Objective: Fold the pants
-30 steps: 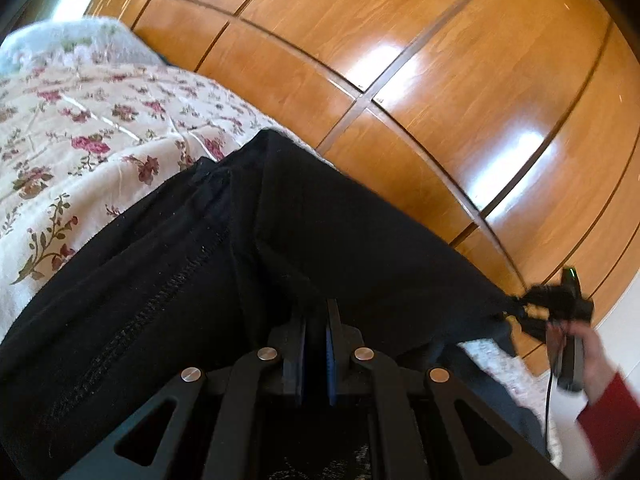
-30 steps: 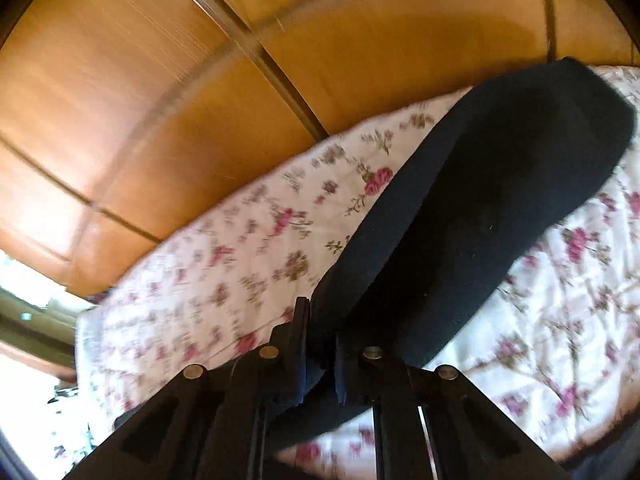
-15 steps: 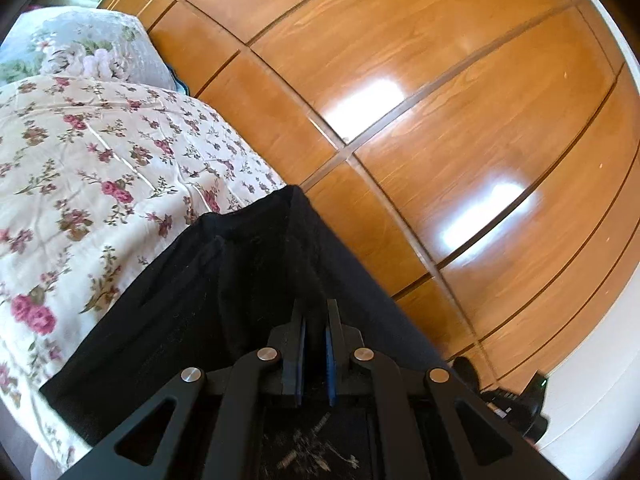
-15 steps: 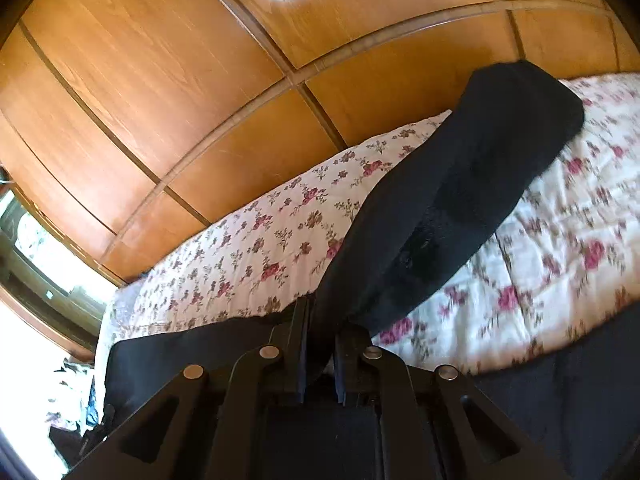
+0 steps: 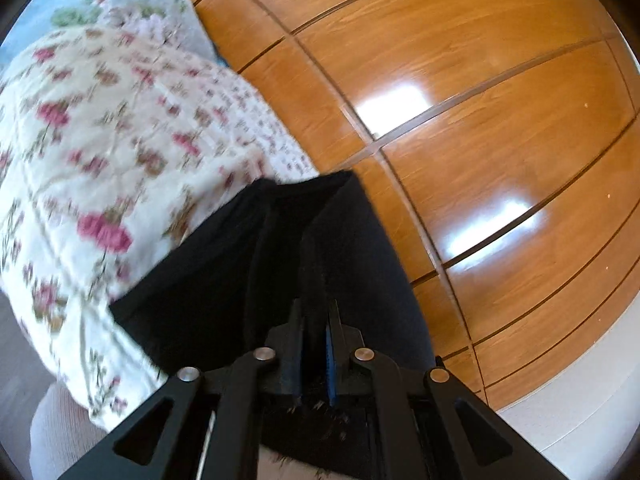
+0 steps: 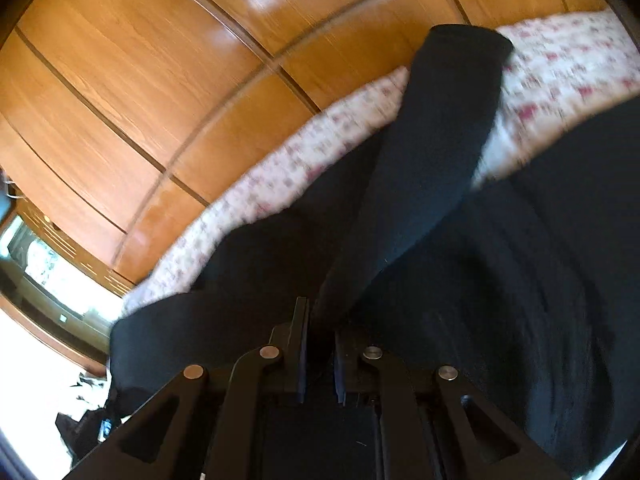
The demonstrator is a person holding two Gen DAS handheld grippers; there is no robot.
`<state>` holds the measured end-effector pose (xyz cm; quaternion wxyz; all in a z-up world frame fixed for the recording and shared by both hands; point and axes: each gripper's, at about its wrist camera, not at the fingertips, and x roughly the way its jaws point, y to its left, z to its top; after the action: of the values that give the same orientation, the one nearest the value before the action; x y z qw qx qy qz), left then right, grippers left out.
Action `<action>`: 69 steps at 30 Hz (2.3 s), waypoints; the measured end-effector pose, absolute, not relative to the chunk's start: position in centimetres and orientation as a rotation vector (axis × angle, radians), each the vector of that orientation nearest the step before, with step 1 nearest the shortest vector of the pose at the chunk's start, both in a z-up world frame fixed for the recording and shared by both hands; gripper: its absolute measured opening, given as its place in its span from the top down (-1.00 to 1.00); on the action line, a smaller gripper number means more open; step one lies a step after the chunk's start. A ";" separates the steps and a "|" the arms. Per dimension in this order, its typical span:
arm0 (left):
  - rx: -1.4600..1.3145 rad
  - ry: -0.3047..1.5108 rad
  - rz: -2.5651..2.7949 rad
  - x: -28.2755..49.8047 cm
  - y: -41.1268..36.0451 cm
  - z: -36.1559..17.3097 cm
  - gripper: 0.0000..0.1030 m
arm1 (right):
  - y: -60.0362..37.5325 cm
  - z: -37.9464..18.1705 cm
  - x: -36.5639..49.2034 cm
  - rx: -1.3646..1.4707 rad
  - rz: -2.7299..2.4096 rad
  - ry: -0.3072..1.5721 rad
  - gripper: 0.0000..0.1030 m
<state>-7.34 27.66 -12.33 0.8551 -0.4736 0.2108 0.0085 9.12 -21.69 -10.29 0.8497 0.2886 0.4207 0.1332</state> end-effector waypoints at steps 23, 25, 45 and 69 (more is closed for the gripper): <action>-0.892 0.370 -0.053 -3.8 31.6 -2.5 0.86 | -20.0 -2.1 10.7 0.633 0.448 0.706 0.84; -0.853 0.391 -0.027 -4.1 32.0 -2.7 0.86 | -18.8 -1.7 9.3 0.578 0.486 0.700 0.84; -0.873 0.518 0.181 -10.2 31.0 -11.2 0.81 | -18.7 -9.2 5.9 0.514 0.461 0.824 0.84; -0.471 0.704 -0.127 1.2 12.0 -9.4 0.43 | -26.6 -5.8 6.3 0.519 0.254 0.755 0.55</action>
<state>1.25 12.02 -9.42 0.9096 -0.2284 0.3414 -0.0617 6.32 -26.63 -5.81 0.8892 0.2498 0.3634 0.1221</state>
